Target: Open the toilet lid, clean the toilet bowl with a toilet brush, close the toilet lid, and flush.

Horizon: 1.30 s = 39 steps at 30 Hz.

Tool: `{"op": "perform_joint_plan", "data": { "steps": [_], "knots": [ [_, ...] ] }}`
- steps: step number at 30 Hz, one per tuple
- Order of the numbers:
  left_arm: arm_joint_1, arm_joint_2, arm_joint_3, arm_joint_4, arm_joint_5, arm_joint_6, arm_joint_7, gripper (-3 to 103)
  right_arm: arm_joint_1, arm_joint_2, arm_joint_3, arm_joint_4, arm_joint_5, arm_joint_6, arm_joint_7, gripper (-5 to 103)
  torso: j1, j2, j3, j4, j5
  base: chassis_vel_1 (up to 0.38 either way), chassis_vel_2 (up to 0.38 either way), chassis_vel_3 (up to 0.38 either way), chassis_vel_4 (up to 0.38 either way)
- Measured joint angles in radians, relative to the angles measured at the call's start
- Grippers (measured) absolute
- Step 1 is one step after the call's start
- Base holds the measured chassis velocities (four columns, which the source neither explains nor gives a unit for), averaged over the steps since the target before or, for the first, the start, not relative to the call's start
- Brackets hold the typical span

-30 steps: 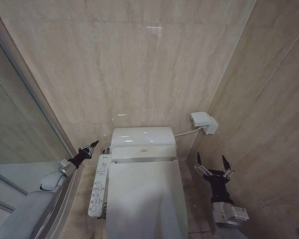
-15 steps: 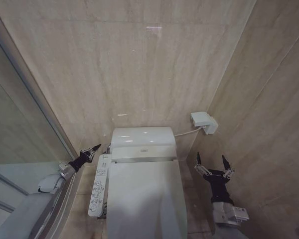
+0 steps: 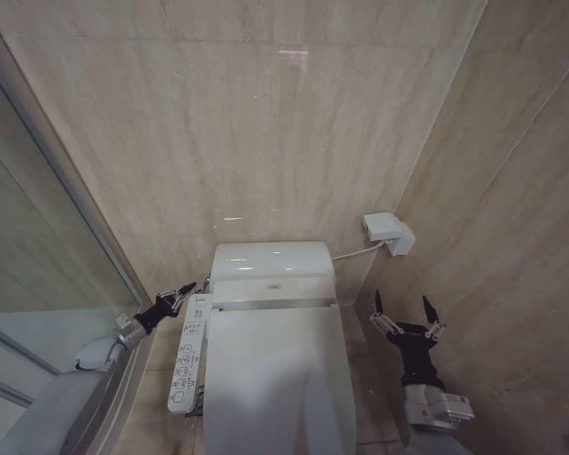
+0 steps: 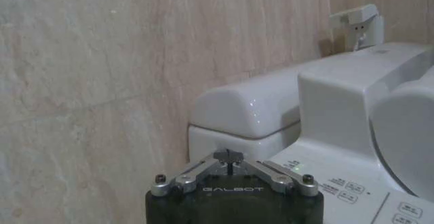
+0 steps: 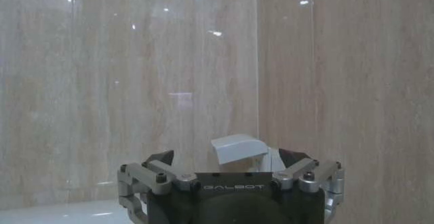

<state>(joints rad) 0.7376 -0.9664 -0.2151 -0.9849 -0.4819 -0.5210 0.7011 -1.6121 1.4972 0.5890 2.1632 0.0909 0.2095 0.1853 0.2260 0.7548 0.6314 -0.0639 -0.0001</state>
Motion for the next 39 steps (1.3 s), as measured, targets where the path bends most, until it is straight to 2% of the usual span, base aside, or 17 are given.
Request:
{"op": "perform_joint_plan", "data": {
  "steps": [27,39],
  "knots": [
    [-0.017,-0.027,-0.003,0.067,0.031,-0.002,0.05,0,0.0,0.0,0.0,0.0,0.0,0.0,0.0,100,0.0,0.0,0.0,0.0007,0.0002,0.0,0.0,0.0,0.0],
    [-0.053,-0.03,0.019,0.112,0.05,-0.003,0.07,0,0.0,0.0,0.0,0.0,0.0,0.0,0.0,100,0.0,0.0,0.0,-0.0002,-0.0001,0.0,0.0,0.0,0.0]
  ]
}}
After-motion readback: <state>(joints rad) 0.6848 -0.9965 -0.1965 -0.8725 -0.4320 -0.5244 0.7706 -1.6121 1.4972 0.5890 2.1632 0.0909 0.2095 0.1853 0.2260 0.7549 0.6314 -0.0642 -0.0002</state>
